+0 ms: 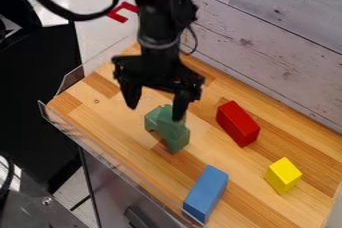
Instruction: Put the green cube on top of the green arc
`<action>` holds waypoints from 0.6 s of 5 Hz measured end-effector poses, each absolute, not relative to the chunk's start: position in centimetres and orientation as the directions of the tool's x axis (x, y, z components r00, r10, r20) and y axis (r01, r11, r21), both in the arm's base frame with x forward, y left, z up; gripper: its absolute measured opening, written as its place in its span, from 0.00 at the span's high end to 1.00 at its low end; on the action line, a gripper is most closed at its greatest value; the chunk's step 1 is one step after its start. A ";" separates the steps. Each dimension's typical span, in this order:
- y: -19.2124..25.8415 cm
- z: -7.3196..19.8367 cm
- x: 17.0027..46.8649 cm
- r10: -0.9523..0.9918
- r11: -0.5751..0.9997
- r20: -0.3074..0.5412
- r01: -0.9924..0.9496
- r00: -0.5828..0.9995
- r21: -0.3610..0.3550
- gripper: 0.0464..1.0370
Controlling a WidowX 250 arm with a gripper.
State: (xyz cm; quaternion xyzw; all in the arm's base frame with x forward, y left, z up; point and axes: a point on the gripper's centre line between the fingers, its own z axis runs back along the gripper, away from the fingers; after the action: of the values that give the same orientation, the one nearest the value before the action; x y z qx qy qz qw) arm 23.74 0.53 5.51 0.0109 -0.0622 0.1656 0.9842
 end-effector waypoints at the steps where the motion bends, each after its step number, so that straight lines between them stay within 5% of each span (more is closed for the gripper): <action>1: 0.0 7.5 23.5 0.310 0.947 0.140 -0.319 0.941 0.047 0.04; 3: -2.4 9.2 22.7 0.218 0.976 0.135 -0.218 0.967 -0.011 0.04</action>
State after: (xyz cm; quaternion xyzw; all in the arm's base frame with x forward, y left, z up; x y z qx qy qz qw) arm 22.70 -2.43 9.16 0.0020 -0.0678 0.1098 0.9916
